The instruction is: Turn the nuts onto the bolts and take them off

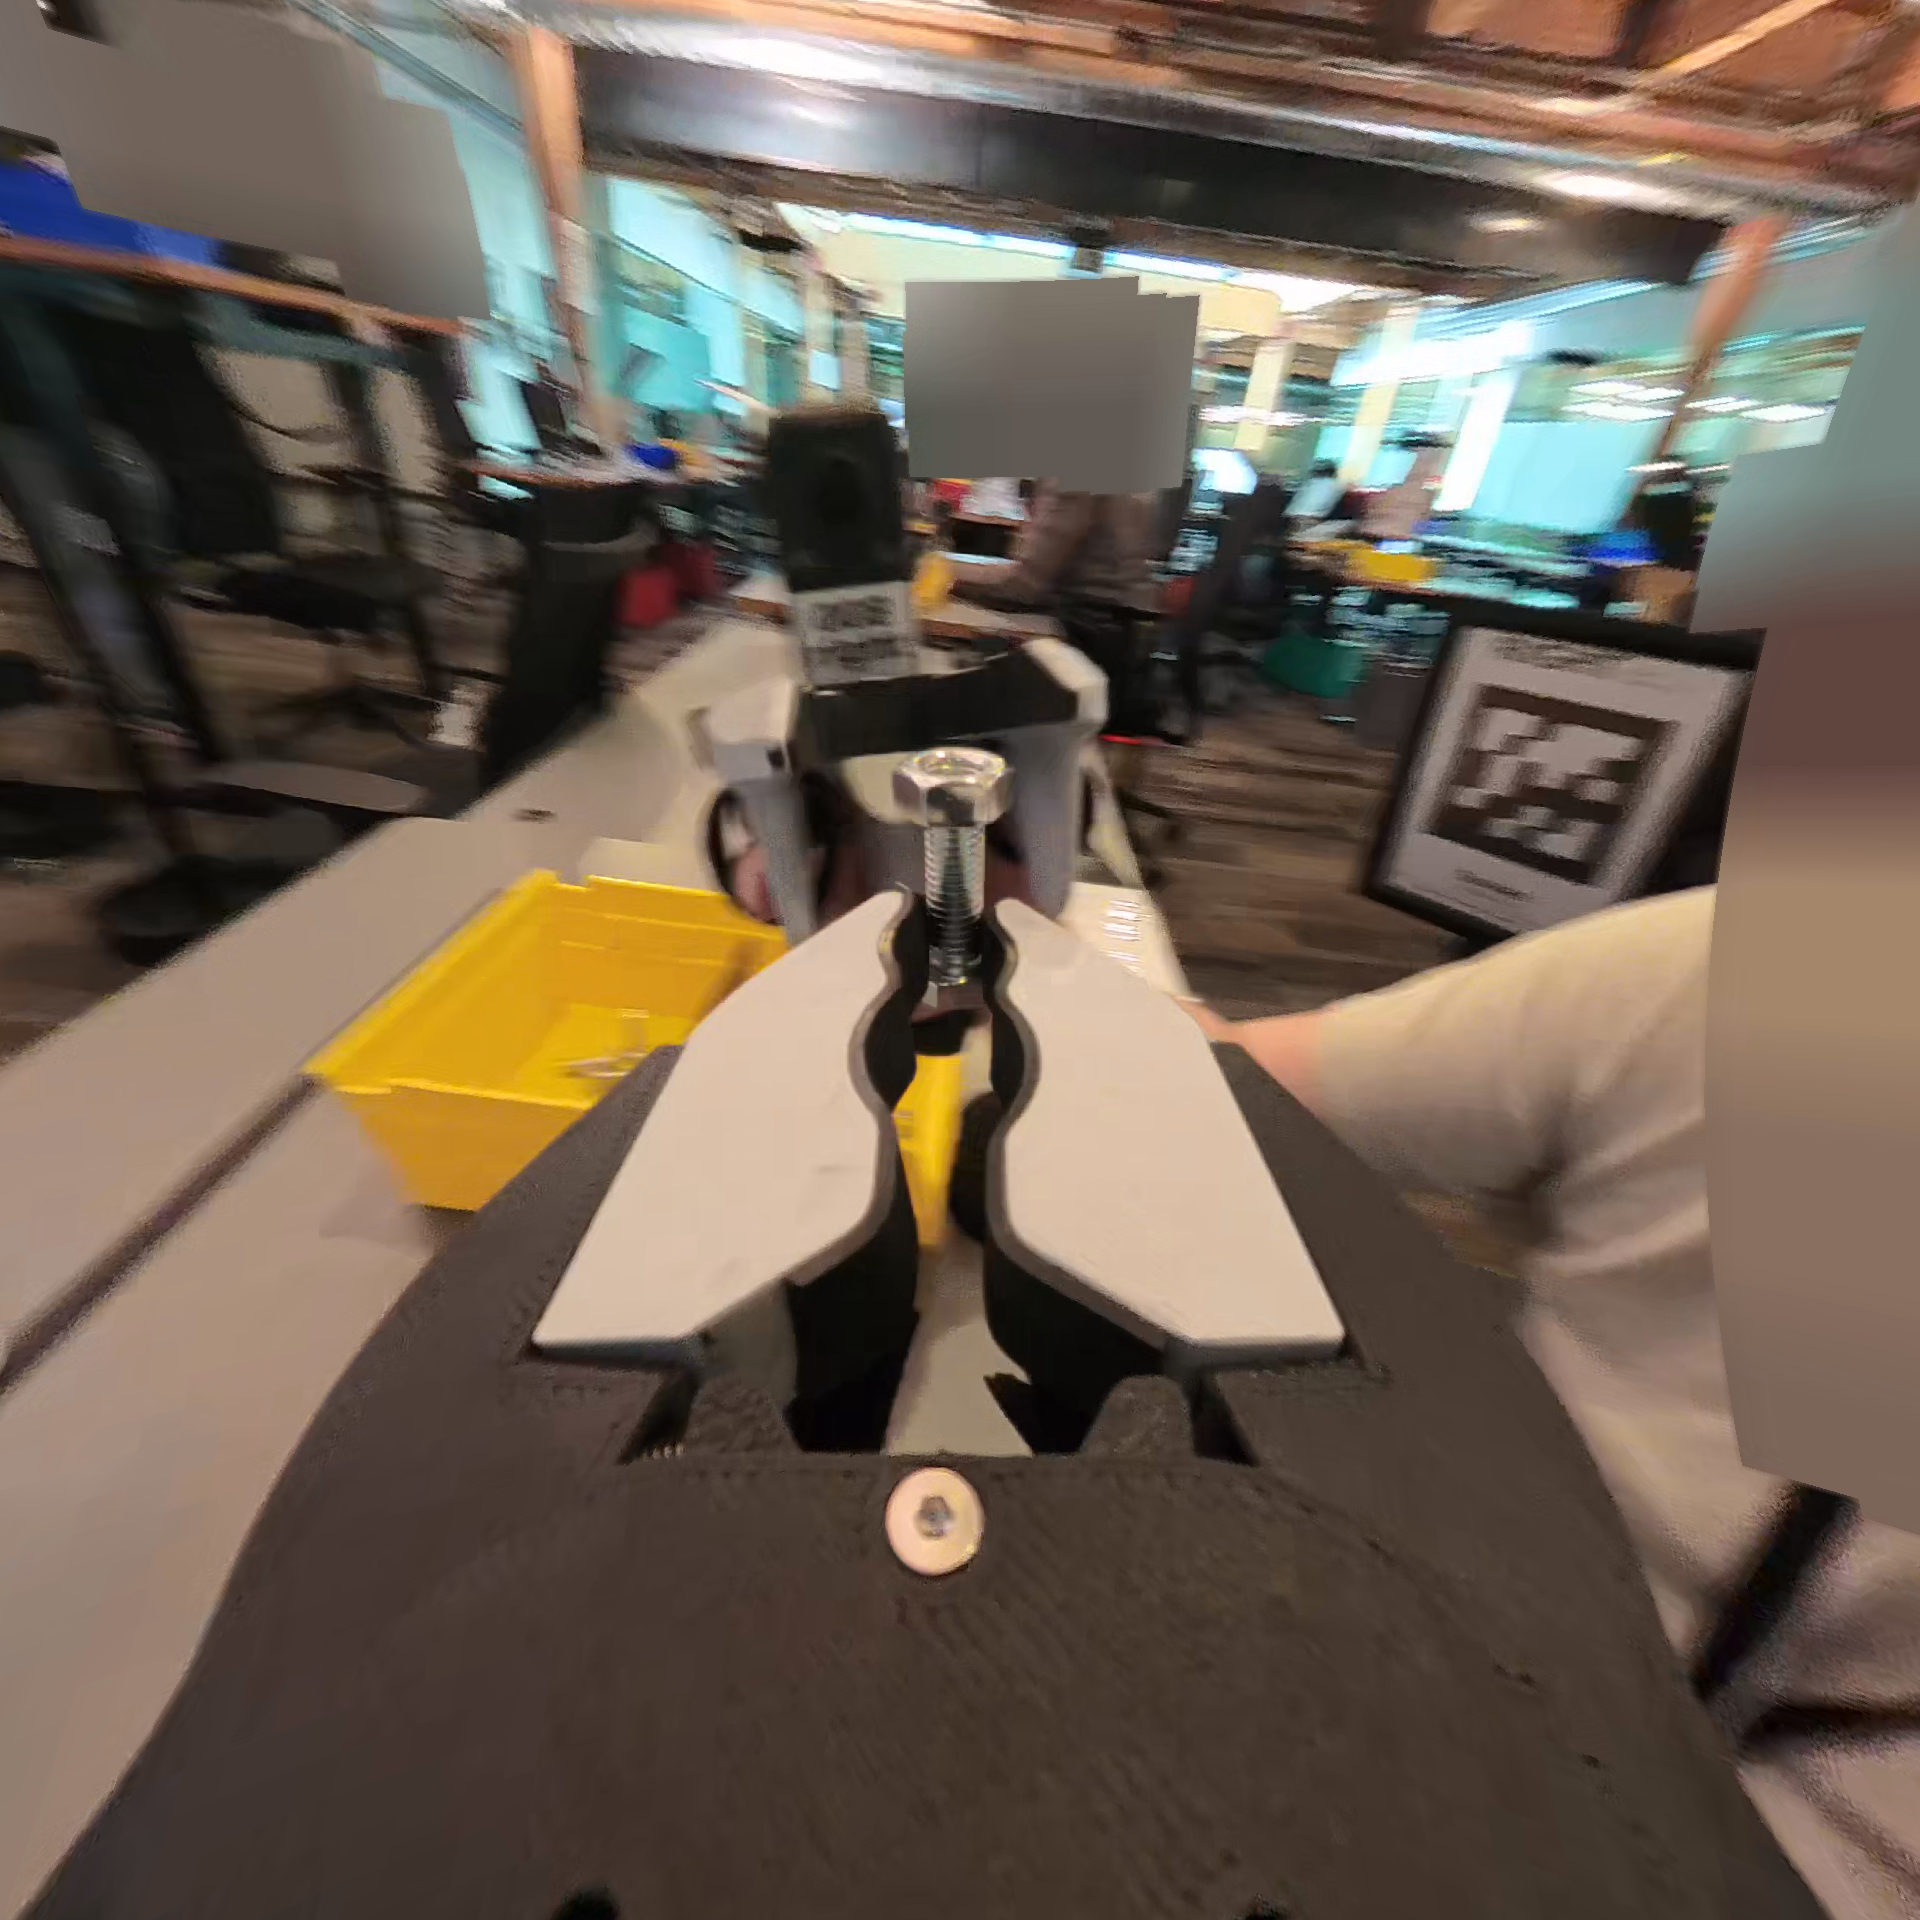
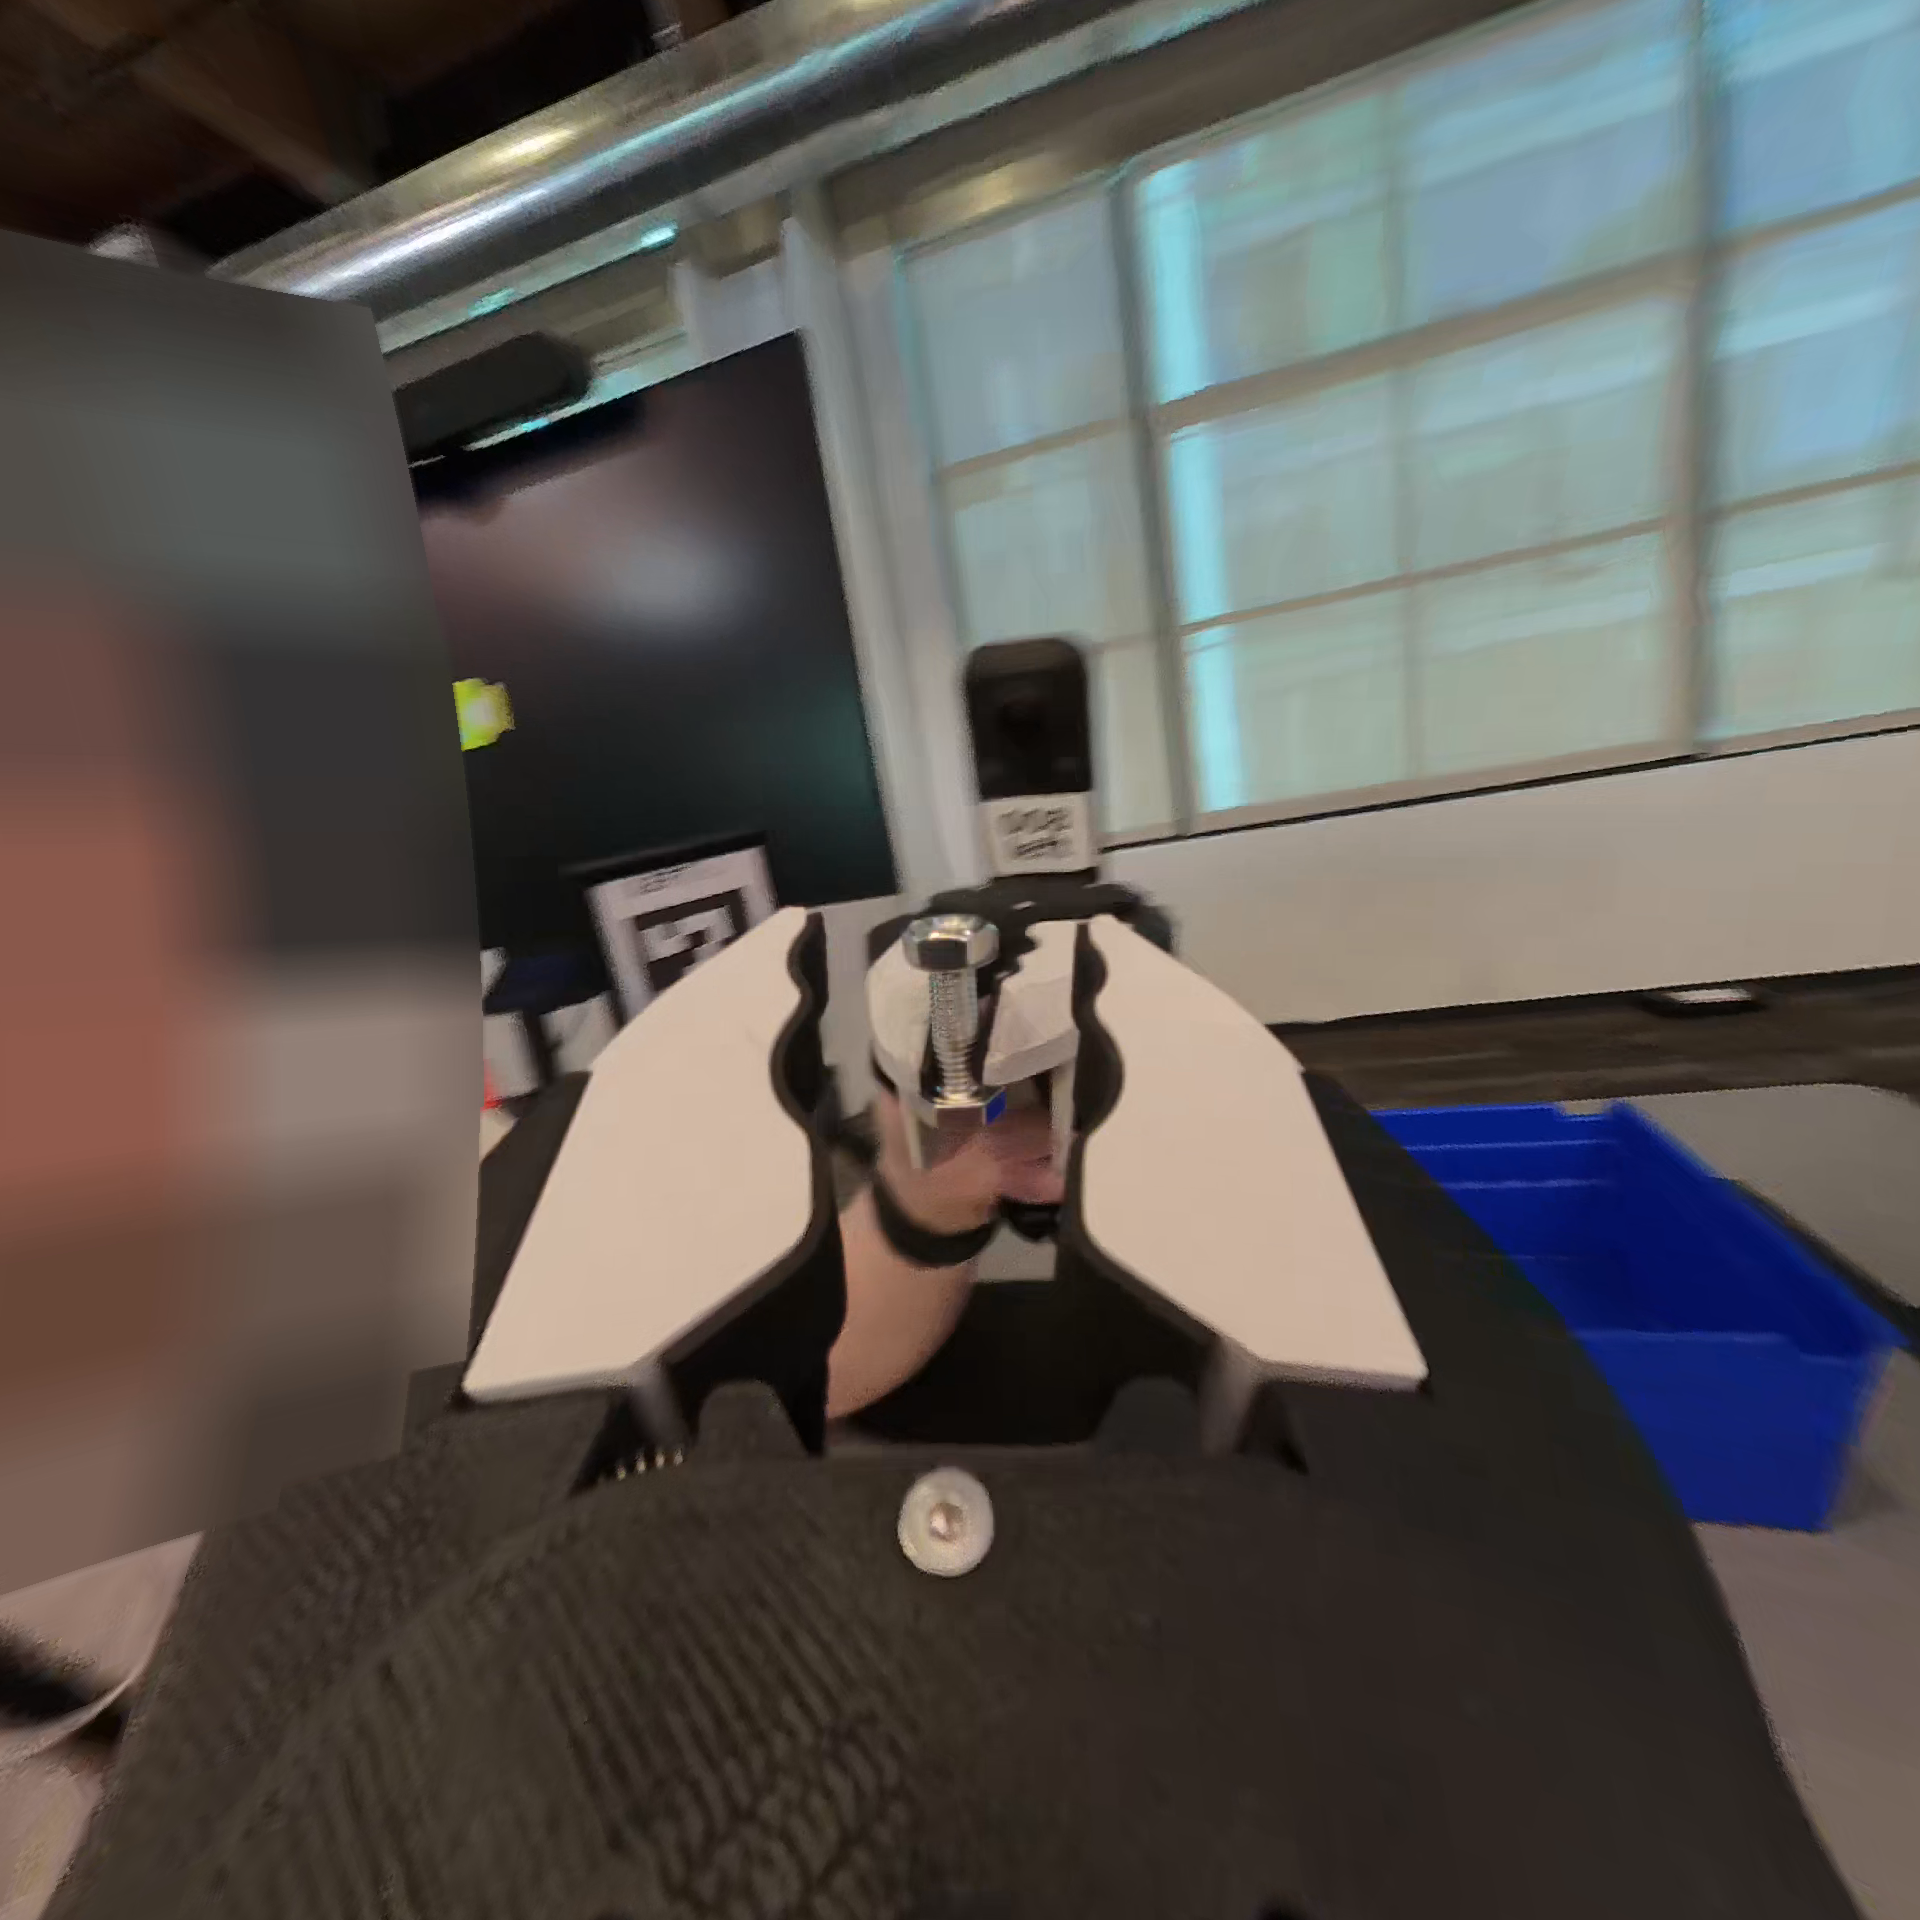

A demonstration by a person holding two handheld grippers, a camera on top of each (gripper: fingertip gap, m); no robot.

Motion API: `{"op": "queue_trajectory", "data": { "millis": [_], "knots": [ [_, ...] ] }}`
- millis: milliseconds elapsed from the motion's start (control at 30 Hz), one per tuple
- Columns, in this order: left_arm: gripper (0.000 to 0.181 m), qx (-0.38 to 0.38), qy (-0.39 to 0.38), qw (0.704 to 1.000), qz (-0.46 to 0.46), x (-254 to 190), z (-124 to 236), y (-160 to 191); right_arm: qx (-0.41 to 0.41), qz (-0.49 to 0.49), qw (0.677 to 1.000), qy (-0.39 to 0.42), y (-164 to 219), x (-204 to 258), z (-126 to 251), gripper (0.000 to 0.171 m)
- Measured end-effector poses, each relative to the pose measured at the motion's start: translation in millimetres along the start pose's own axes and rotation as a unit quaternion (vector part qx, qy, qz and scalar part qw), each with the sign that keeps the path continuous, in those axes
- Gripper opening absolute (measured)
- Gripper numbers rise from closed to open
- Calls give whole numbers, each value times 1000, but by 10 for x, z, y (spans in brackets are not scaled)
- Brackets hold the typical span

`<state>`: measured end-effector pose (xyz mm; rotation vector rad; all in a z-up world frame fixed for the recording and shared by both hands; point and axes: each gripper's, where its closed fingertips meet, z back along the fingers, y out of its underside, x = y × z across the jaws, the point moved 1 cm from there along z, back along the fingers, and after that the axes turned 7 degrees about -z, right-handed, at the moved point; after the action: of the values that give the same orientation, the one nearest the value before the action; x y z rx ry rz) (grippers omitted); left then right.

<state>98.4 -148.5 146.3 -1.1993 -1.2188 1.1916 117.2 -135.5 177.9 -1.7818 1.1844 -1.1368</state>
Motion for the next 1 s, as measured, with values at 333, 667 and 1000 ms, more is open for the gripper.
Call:
{"op": "queue_trajectory", "data": {
  "millis": [333,667,1000],
  "knots": [
    [9,10,-237,964,-121,364,155,-40,21,274,910,311,1,-155,-66,48],
    [9,28,-243,957,-157,292,23,21,32,244,926,285,60,-182,-73,27],
    [9,-1,9,996,-87,-282,-93,-68,90,151,984,10,144,358,-82,17]
  ]
}}
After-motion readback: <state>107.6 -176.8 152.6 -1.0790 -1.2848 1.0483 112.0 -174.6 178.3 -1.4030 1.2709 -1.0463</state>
